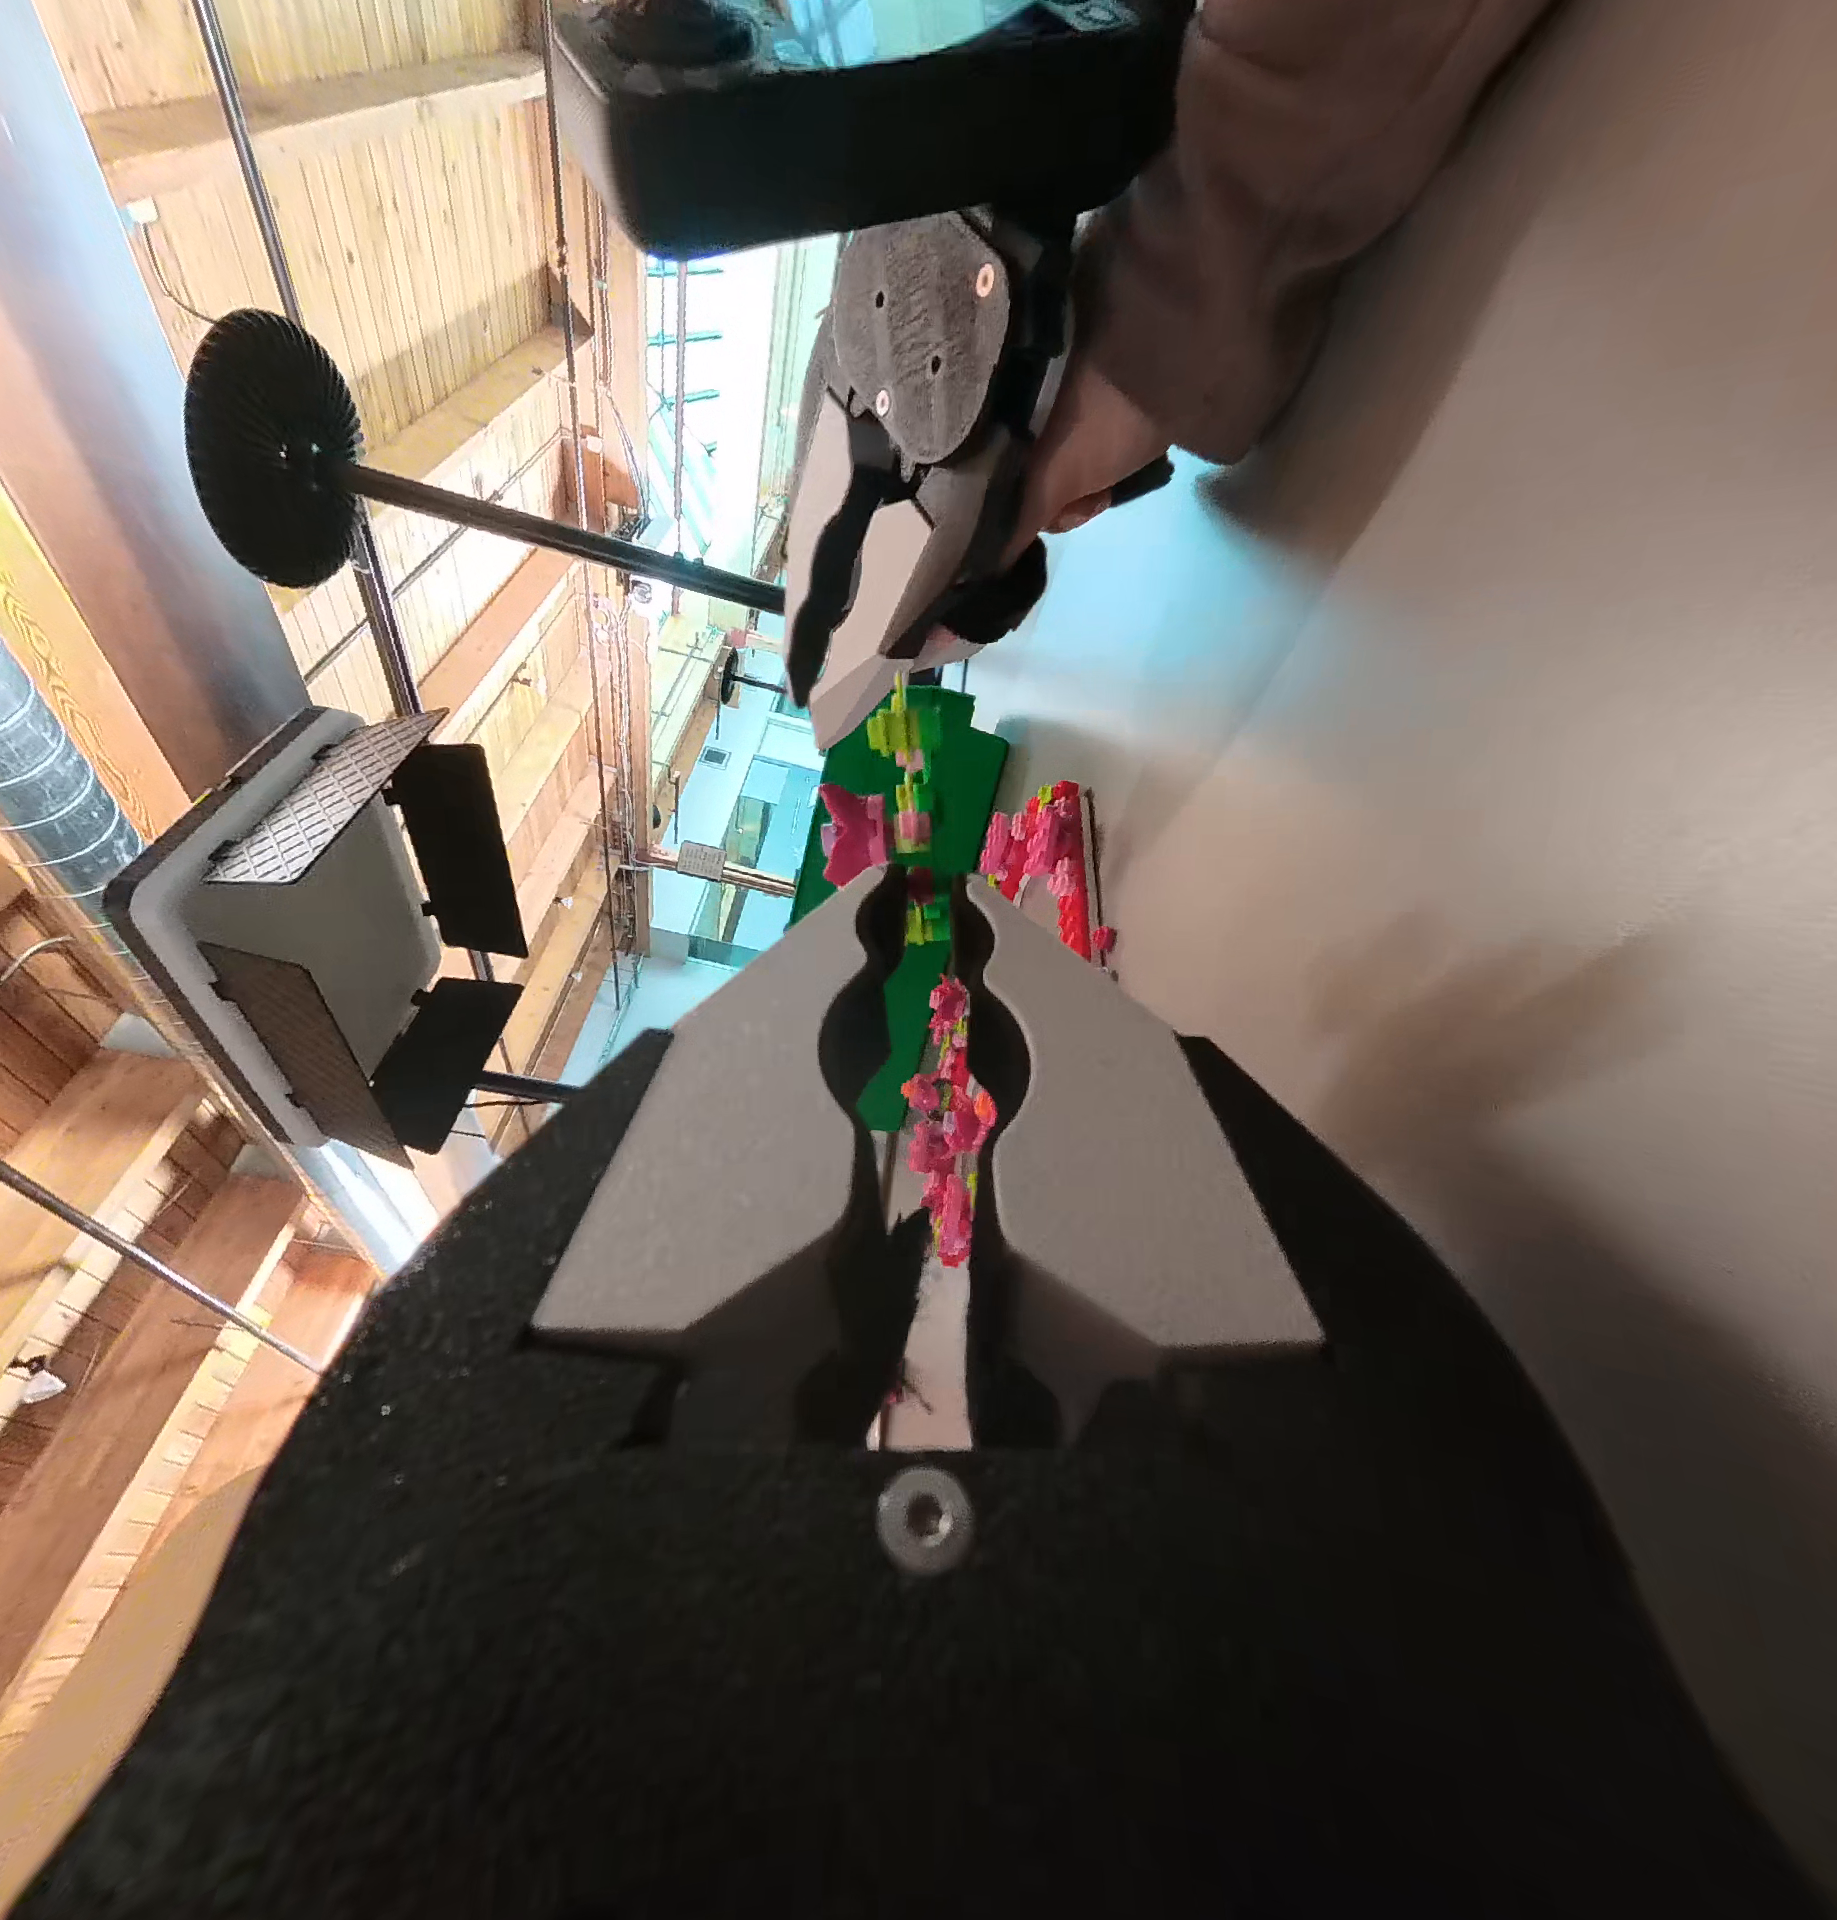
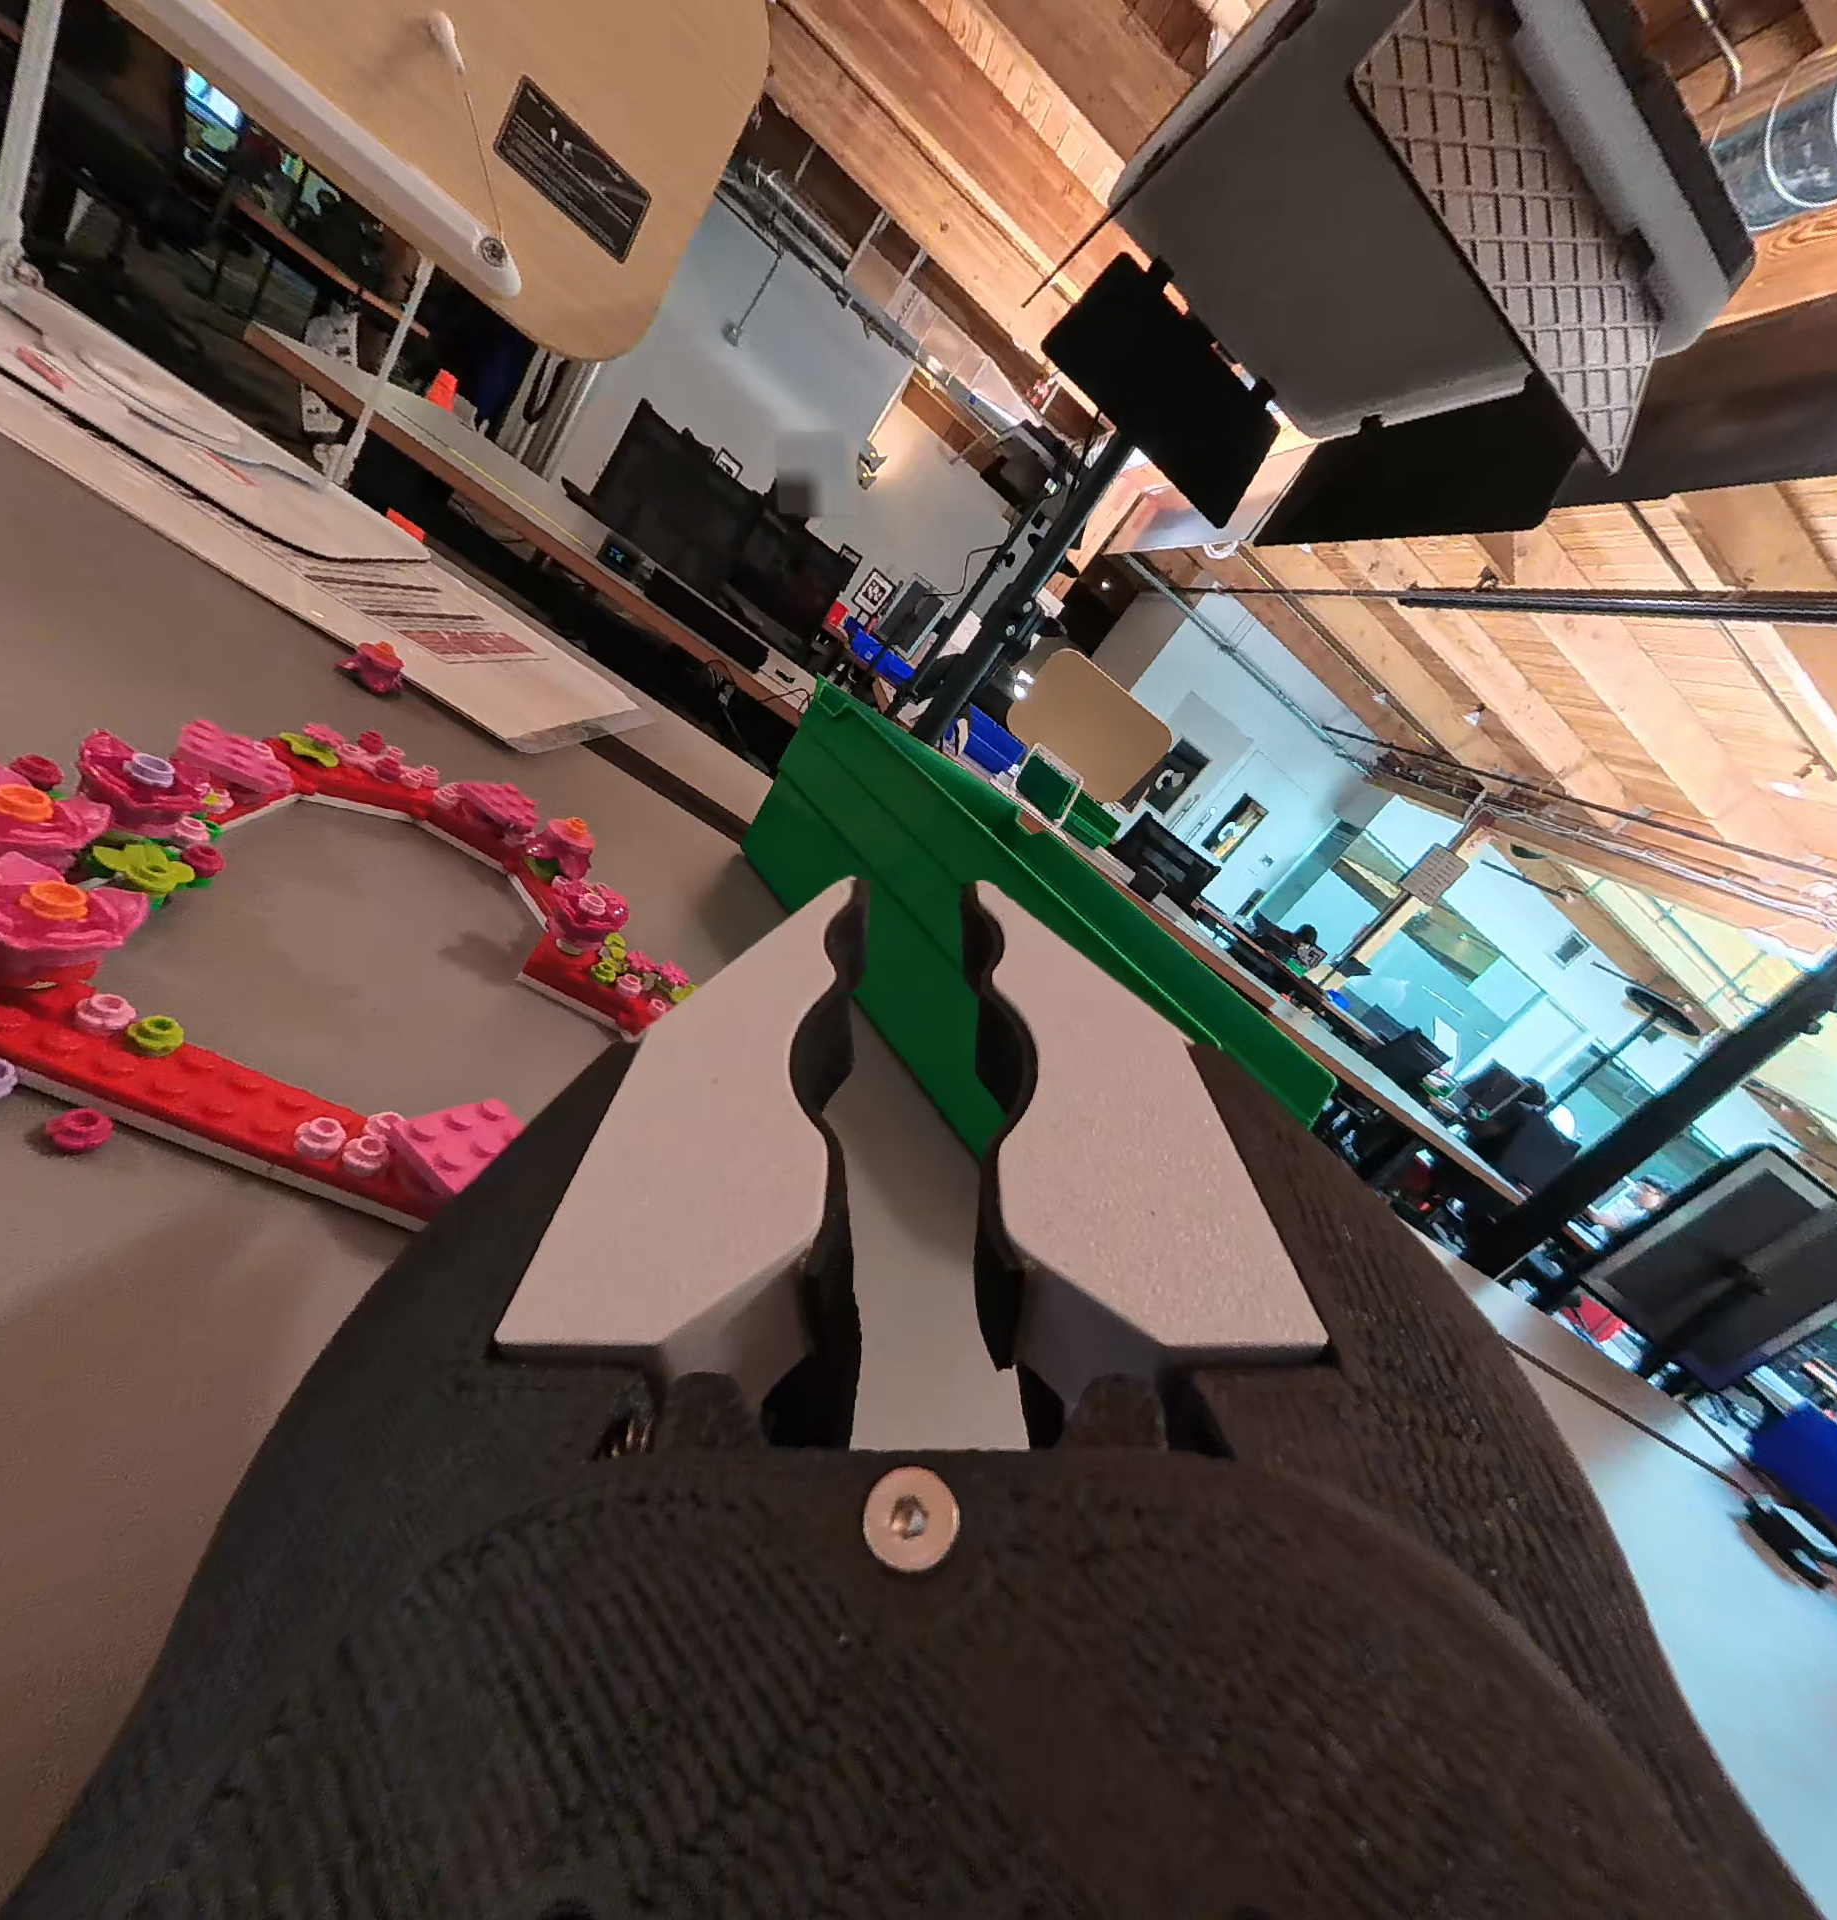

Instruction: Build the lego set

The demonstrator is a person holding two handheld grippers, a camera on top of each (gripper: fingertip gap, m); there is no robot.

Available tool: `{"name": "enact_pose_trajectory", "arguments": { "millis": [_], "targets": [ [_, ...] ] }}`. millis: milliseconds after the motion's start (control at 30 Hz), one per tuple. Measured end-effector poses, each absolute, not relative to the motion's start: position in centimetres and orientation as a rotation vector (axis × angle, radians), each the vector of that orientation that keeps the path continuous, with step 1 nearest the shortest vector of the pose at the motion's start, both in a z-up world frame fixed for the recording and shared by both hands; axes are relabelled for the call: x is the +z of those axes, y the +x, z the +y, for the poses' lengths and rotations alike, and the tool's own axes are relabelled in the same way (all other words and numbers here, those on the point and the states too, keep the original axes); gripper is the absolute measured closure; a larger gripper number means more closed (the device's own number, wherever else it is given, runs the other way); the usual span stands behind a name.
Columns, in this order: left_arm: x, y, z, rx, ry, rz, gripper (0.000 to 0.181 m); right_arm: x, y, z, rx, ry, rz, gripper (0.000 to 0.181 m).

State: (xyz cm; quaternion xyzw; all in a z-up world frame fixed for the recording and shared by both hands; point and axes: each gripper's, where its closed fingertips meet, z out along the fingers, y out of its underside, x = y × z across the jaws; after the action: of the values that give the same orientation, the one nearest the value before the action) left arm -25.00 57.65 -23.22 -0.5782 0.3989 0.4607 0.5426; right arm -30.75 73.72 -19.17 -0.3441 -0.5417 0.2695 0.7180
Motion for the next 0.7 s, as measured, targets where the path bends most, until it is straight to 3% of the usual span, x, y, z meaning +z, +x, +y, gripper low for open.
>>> {"name": "enact_pose_trajectory", "arguments": {
  "millis": [33,700],
  "targets": [
    [-23.3,-25.1,57.7,1.094,-1.375,0.949,0.175,-19.2,-30.8,73.8,0.590,-0.766,-1.198,0.166],
    [-25.2,-23.4,58.1,1.196,-1.328,1.148,0.176,-22.9,-32.7,75.1,0.238,-0.801,-1.376,0.166]
  ]
}}
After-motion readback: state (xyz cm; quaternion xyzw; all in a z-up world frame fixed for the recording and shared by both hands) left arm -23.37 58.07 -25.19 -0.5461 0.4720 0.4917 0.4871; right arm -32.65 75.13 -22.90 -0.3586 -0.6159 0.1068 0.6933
